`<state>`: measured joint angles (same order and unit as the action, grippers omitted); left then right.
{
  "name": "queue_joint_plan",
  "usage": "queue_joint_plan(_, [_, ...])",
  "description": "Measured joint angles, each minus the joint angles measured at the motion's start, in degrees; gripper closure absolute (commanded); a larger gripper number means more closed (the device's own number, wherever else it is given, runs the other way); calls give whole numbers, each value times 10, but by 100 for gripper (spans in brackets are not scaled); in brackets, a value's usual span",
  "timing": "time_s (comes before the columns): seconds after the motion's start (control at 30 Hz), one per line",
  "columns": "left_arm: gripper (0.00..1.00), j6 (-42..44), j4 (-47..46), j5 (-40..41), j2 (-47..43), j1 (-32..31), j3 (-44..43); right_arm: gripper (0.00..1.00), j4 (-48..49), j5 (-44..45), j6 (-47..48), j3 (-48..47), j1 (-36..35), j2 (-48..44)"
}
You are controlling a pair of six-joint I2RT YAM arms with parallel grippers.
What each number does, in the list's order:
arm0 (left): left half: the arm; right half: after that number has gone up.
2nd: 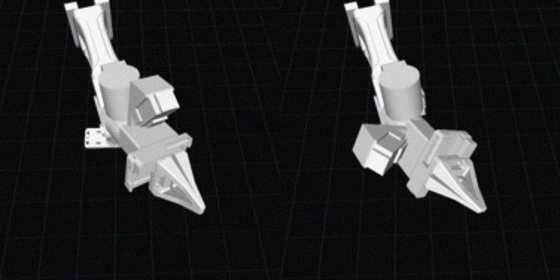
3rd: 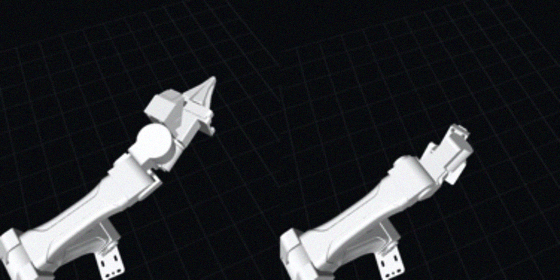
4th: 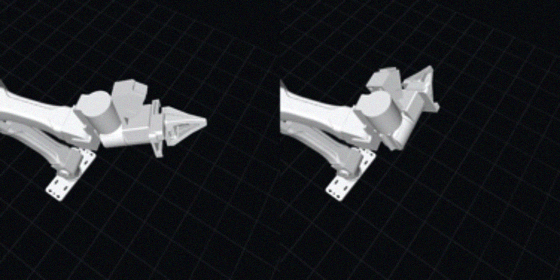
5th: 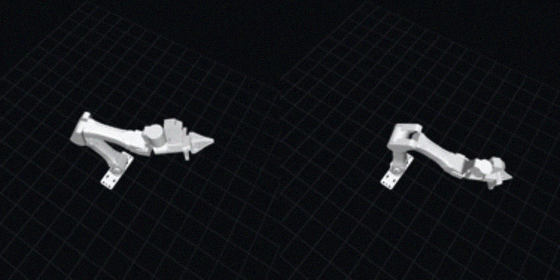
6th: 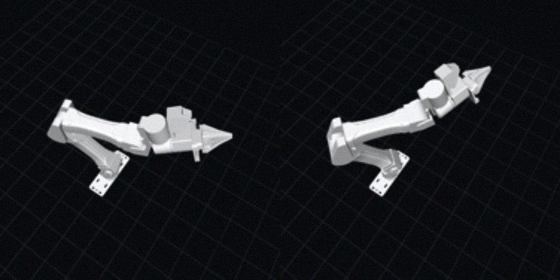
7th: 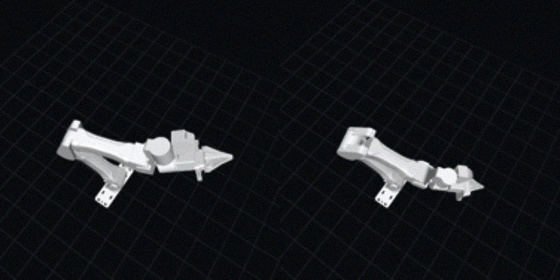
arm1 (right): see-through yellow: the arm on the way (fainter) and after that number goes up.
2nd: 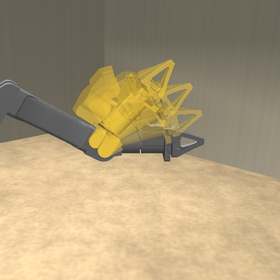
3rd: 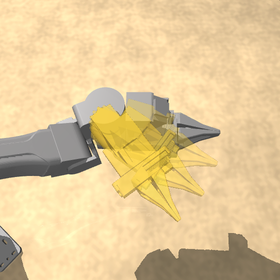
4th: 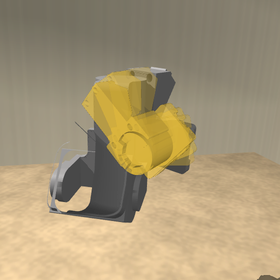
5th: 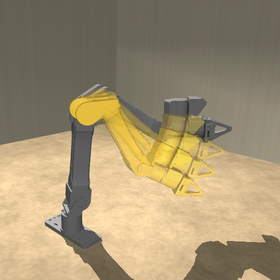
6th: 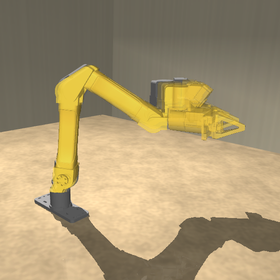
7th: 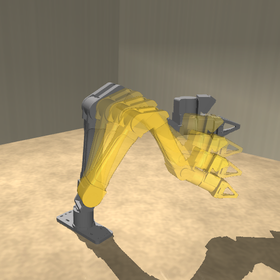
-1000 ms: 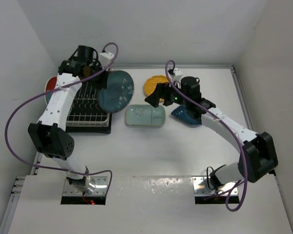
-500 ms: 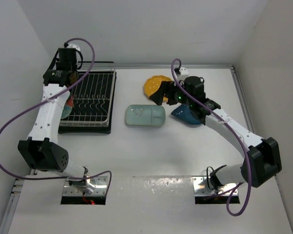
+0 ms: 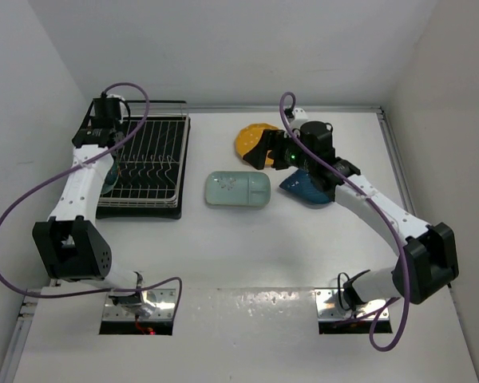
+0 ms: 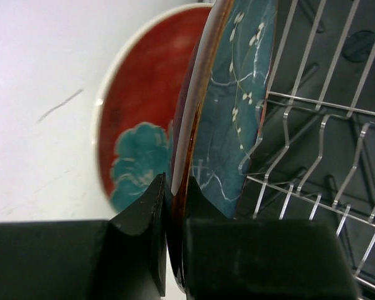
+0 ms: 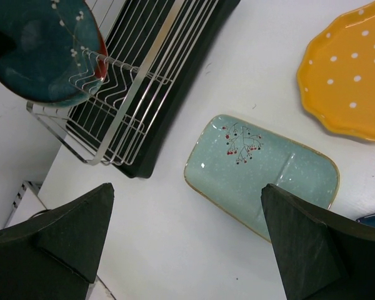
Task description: Load the plates into the dish rack
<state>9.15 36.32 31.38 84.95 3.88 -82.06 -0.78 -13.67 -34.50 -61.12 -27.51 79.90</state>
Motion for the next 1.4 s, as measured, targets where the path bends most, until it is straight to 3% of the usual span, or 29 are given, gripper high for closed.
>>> queue_joint_plan(0.33, [97, -20, 1, -105, 1, 66, 37, 0, -11, 2, 9, 6, 0, -17])
queue_joint_plan(0.37, [83, -24, 1, -111, 1, 74, 37, 0, -12, 2, 11, 7, 0, -21])
queue_joint_plan(0.47, [59, -27, -8, -127, 0, 86, 37, 0, -13, 3, 13, 15, 3, -28])
queue_joint_plan(0.57, [47, -28, -24, -128, 0, 89, 33, 0, -19, 3, 13, 19, 7, -28])
queue_joint_plan(0.77, [44, -30, -23, -144, 0, 89, 10, 0, -30, 3, 13, 21, 16, -28])
queue_joint_plan(0.87, [34, -26, -17, -156, 0, 89, -14, 0, -33, 3, 13, 21, 22, -28])
queue_joint_plan(0.97, [17, -16, -7, -166, 0, 80, -46, 0, -50, 14, 13, 16, 30, -21])
queue_joint_plan(1.0, [7, -11, -3, -170, 0, 75, -60, 0, -64, 23, 10, 6, 35, -12])
queue_joint_plan(1.07, [0, -4, 3, -182, 0, 65, -84, 0, -89, 46, 8, -11, 46, 6])
queue_joint_plan(1.2, [0, 3, 28, -226, 0, 53, -140, 0, -126, 89, 8, -24, 70, 26])
queue_joint_plan(1.27, [0, 6, 40, -270, 0, 54, -162, 31, -140, 97, 11, -24, 81, 31])
queue_joint_plan(1.33, [0, 9, 51, -334, -1, 58, -172, 52, -143, 90, 12, -24, 97, 43])
queue_joint_plan(1.37, [0, 6, 57, -365, 0, 60, -172, 52, -143, 84, 10, -25, 104, 52])
queue_joint_plan(1.4, [0, -2, 68, -390, 3, 64, -175, 44, -144, 76, 6, -29, 114, 68])
